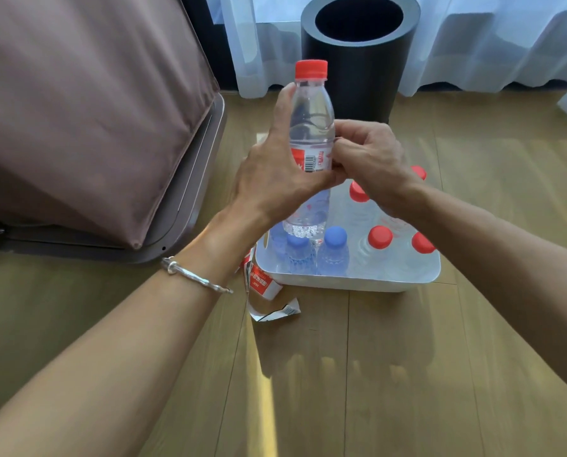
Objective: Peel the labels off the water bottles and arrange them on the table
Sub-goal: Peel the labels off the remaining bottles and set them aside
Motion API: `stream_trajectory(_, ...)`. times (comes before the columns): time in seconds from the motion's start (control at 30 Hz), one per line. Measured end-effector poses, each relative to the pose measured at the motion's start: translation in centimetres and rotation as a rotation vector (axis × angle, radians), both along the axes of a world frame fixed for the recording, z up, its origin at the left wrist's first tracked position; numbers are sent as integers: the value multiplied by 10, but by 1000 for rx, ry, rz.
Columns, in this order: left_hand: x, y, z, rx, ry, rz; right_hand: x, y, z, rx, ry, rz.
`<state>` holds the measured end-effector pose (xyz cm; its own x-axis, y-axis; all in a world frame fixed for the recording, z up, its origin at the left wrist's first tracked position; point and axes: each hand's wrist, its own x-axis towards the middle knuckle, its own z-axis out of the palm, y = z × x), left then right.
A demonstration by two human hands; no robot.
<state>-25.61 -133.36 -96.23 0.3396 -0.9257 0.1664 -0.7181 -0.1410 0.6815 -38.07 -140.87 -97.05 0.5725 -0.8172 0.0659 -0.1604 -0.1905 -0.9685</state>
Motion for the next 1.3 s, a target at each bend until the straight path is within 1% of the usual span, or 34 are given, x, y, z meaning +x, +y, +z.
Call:
stream_trajectory(0.07, 3, -2, 1, 2, 2, 7, 1, -1, 0, 93, -57, 73)
stream_trajectory(0.1, 4, -2, 0, 11, 12, 12, 2, 0, -1, 105, -67, 94)
stream_trajectory(0.3, 10, 4, -7, 61, 52, 17, 7, 3, -8, 19, -6, 78)
stream_trajectory(0.43, 10, 4, -6, 31, 69, 0, 9, 4, -13, -31, -27, 39)
stream_trajectory(0.53, 6, 3, -4, 23, 71, -13, 5, 0, -12, -2, -39, 17)
stream_trajectory(0.63, 7, 1, -2, 35, 88, -12, 4, 0, -10, 56, -61, 70)
stream_trajectory(0.77, 7, 2, -4, 47, 73, 5, 8, 2, -14, 49, -80, 66)
stream_trajectory(0.83, 7, 3, -4, 20, 57, 24, 13, 5, -18, 113, -147, 33)
stream_trajectory(0.93, 3, 1, -6, -19, 43, 43, 17, 2, -19, 292, -259, 3)
stream_trajectory(1.03, 1, -1, -6, -38, 41, 80, 20, -2, -17, 426, -317, 110)
stream_trajectory(1.13, 0, -1, -5, -28, 31, 105, 23, -1, -18, 446, -341, 182)
stream_trajectory(1.3, -1, 0, -7, -20, 38, 119, 26, 3, -18, 448, -361, 166)
